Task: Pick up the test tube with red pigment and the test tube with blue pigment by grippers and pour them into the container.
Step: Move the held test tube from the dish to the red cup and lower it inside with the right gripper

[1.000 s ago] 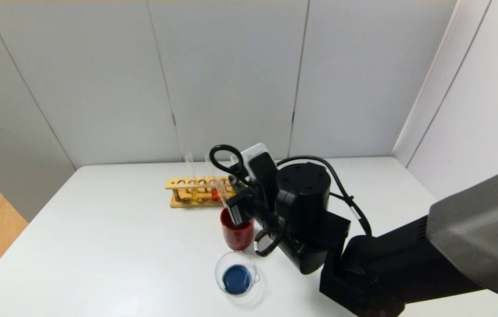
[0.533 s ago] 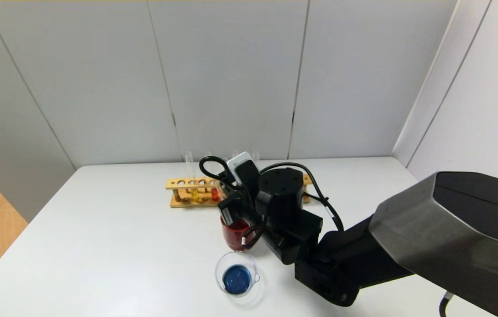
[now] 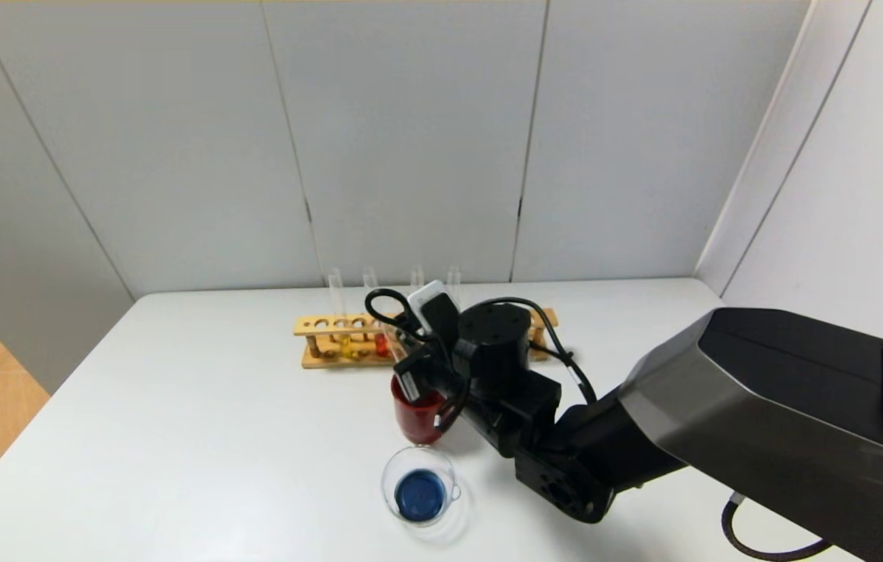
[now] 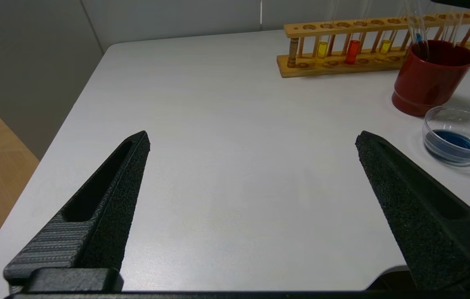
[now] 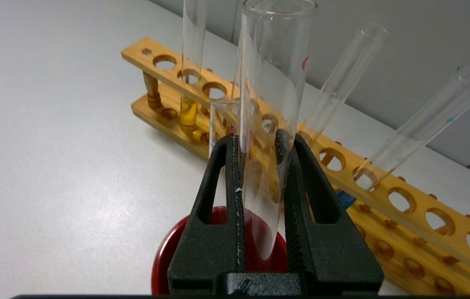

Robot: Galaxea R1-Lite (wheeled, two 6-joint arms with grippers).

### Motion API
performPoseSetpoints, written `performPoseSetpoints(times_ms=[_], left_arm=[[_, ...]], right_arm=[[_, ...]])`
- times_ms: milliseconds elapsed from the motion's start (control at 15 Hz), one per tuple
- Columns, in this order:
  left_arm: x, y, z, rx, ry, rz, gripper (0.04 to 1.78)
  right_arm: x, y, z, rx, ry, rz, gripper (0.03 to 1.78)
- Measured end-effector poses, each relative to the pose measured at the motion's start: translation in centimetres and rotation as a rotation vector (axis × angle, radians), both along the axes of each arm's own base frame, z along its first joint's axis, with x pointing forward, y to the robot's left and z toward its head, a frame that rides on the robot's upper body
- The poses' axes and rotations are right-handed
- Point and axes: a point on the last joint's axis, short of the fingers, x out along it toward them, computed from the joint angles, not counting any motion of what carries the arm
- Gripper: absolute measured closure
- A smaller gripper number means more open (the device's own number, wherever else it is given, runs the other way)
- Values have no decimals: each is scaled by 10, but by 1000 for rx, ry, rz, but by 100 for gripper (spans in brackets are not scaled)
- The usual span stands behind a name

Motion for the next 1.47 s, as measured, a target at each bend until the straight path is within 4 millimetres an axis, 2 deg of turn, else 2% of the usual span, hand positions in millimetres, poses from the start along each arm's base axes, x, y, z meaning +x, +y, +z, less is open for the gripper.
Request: performPoseSetpoints(times_ms=[400, 667, 867, 1000, 1267, 1467], left_arm=[[0, 0, 0, 0, 0, 0, 7], [0, 0, 0, 1, 0, 0, 7], [0, 0, 0, 1, 0, 0, 7], [0, 0, 0, 1, 0, -1, 7], [0, 0, 0, 1, 0, 0, 7], [0, 0, 0, 0, 0, 0, 7]], right_arm=[[1, -4, -14, -22, 14, -6, 146], [0, -6, -17, -28, 5, 3, 146], [0, -6, -14, -6, -18, 1, 137], [1, -6, -12, 12, -37, -9, 120], [0, -10, -13, 7, -34, -14, 55], [-1, -11, -6, 18, -45, -18, 20]])
